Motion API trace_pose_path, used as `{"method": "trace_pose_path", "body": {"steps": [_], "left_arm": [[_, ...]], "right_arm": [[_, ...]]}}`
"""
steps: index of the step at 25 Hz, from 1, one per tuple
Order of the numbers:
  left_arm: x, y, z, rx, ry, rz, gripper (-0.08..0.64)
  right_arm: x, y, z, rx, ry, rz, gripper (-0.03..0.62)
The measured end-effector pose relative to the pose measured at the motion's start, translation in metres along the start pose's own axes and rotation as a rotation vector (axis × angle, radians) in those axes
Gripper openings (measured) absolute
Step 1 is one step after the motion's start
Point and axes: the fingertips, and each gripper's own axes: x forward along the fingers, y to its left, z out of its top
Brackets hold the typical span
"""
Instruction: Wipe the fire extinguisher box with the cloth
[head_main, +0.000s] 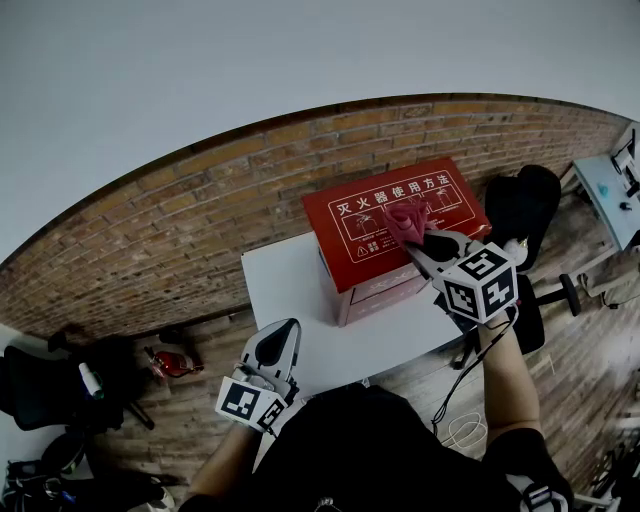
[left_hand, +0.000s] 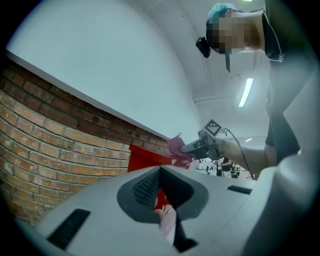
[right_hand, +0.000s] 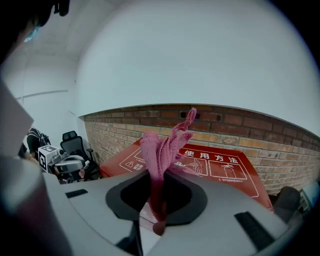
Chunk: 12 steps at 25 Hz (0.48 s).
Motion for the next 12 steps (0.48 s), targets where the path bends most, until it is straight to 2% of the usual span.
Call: {"method": "trace_pose_path", "body": {"steps": [12], "left_arm": [[-0.006,0.002,0.0,0.0,-0.008,0.009,0.034]], "right_arm": [[0.01,0.027,0.006,0.001,-0.018,0.046,0.075]]}}
